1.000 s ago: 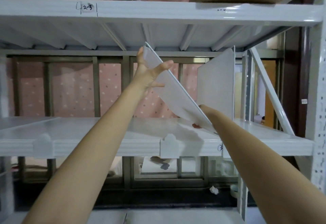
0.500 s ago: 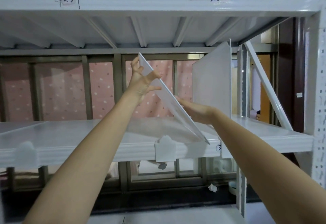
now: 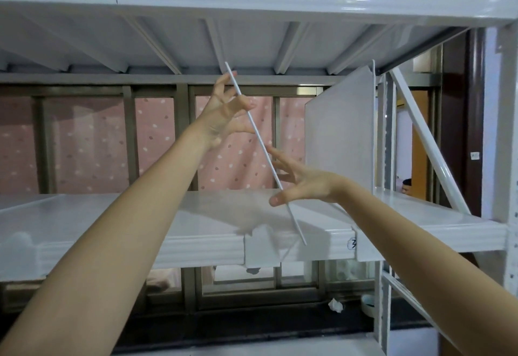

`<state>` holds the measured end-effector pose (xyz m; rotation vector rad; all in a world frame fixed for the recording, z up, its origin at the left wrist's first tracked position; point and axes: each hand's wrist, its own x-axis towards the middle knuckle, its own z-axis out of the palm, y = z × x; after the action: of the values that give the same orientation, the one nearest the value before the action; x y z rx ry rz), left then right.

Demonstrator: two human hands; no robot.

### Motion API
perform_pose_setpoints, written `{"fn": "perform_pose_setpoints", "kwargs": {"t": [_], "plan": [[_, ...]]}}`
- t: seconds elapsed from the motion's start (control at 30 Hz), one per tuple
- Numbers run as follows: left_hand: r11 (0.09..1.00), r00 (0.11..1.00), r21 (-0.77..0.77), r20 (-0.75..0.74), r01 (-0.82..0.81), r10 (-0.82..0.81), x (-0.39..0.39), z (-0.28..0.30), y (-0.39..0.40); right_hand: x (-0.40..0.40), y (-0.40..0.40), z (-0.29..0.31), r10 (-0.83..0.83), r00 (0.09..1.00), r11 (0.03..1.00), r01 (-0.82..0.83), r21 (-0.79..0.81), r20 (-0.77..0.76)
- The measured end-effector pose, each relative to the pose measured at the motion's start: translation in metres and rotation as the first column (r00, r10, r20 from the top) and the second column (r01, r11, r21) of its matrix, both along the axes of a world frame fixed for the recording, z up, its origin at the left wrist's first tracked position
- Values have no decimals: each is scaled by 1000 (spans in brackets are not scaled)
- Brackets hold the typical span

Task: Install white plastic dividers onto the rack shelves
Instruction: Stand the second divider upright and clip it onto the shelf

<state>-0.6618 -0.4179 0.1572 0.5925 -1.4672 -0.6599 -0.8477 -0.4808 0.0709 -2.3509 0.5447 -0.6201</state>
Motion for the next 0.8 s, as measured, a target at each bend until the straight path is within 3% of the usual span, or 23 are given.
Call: {"fn": "perform_pose_setpoints", "kwargs": {"t": [0.5, 0.67, 0.8], "plan": [[984, 934, 168, 357, -66, 2, 8, 65, -12, 41, -1, 26, 35, 983, 999, -36, 4, 180], [983, 929, 165, 371, -81, 14, 15, 64, -18, 46, -2, 19, 35, 960, 999, -32, -14, 277], [989, 939, 126, 342, -75, 27, 18, 56, -20, 44, 6, 13, 3, 902, 988, 64, -142, 431]]}}
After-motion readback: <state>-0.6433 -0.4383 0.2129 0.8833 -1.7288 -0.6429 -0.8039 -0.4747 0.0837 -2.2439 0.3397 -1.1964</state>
